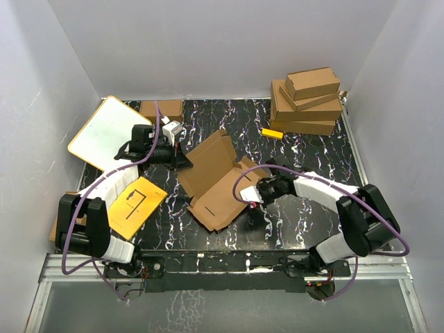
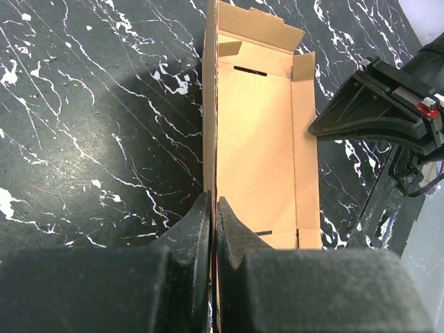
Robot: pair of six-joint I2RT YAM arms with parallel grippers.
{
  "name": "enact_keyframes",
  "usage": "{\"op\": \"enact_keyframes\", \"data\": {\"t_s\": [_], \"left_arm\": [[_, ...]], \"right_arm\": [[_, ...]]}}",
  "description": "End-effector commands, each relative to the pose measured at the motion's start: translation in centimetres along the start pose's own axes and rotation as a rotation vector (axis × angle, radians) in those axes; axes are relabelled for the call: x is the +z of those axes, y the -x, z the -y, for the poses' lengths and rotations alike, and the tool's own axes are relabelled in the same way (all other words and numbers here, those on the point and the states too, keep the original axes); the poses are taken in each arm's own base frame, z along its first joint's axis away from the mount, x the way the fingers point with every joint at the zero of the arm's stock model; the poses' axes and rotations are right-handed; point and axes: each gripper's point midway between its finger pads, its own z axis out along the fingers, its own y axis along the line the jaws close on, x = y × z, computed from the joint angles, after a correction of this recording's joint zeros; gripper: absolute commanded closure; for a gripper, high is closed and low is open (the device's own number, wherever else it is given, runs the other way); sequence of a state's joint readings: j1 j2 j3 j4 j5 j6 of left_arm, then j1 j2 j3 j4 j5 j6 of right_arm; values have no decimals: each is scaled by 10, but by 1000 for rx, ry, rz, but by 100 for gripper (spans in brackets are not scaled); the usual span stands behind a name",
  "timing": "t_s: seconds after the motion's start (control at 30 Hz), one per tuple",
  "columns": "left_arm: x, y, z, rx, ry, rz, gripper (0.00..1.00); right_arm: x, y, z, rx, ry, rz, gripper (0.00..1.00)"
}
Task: Fold the paper box
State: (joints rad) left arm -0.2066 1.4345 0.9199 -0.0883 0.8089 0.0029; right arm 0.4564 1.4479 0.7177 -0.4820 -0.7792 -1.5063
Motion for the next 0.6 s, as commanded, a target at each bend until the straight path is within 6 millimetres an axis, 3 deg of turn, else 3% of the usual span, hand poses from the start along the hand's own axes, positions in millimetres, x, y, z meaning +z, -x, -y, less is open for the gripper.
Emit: {"op": "enact_keyframes", "data": {"t_s": [0.0,0.2,0.57], "left_arm": [[0,4,18,26,-76,12,100],[6,2,27,42,-101,-2,100],[14,-1,33,58,-116,-24,100]], "right_arm": [[-2,19,28,7,-47,68,82],[5,16,27,101,-2,68,83],[16,5,44,292,5,20,84]]}}
